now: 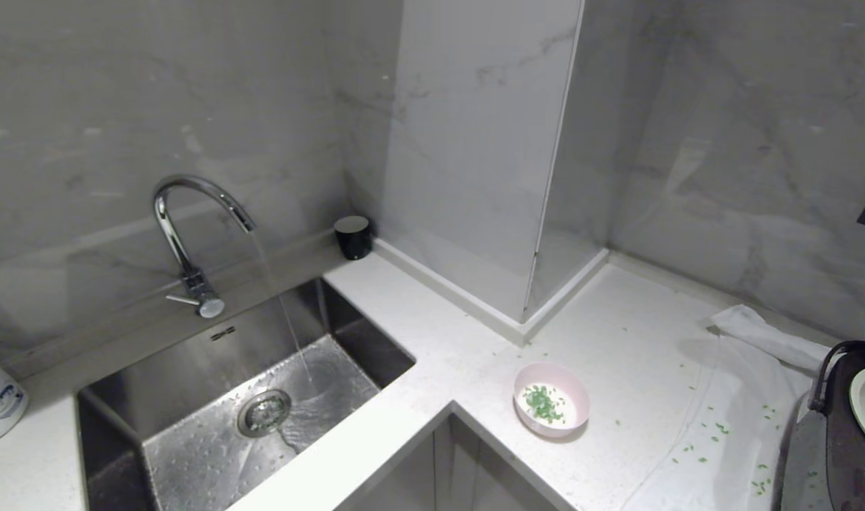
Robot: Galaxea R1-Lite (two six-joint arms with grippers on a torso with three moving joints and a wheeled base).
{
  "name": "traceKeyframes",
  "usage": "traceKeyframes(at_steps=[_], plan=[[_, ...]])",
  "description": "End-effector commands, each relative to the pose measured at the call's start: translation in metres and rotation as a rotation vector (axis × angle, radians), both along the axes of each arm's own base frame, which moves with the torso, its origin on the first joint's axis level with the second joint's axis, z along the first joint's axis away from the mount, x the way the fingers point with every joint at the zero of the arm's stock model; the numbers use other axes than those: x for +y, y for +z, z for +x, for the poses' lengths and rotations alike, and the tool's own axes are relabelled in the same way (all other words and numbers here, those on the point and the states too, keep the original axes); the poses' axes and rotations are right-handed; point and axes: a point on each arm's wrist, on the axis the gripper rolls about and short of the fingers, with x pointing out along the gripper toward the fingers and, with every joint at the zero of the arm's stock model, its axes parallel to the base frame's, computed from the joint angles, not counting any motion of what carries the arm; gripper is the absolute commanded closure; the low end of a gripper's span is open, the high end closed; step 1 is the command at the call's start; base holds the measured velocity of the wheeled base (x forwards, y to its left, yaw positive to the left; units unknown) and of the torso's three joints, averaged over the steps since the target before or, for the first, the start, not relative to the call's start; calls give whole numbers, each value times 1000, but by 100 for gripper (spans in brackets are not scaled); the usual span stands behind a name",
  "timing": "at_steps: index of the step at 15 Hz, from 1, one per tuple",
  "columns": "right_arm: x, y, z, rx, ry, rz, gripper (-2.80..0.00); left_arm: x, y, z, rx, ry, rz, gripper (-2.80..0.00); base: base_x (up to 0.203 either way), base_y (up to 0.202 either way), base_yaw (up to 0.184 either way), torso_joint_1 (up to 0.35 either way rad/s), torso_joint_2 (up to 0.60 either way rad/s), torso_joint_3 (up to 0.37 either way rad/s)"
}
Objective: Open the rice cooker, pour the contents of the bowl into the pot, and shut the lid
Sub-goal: Pick up the bowl on the table
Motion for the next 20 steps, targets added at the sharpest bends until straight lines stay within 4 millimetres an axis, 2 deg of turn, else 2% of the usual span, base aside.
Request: traceKeyframes(at_steps=[1,2,4,6,8,10,12,14,17,18,20], plan=[[2,45,38,170,59,31,0,0,0,0,2,-1,0,0,0,0,0,0,0,0],[2,61,57,227,87,51,0,0,0,0,4,-2,0,0,0,0,0,0,0,0],[6,87,111,364,158,86,0,0,-1,0,16,-4,0,0,0,0,0,0,0,0],[18,95,168,510,249,106,0,0,0,-1,15,-4,-2,0,0,0,0,0,0,0],[49,91,206,664,377,121,0,0,0,-1,15,-4,-2,0,0,0,0,0,0,0],[84,79,224,804,438,132,0,0,0,-1,15,-5,-2,0,0,0,0,0,0,0],[104,63,231,907,407,127,0,0,-1,-1,16,-4,-2,0,0,0,0,0,0,0],[108,45,237,993,364,116,0,0,-1,-1,16,-4,-2,0,0,0,0,0,0,0],[100,16,247,1077,217,70,0,0,-1,-1,16,-5,-5,0,0,0,0,0,0,0],[96,9,250,1095,173,55,-280,0,-1,-1,16,-5,-4,0,0,0,0,0,0,0],[88,-4,261,1129,125,63,-280,0,-1,-1,16,-4,-5,0,0,0,0,0,0,0]])
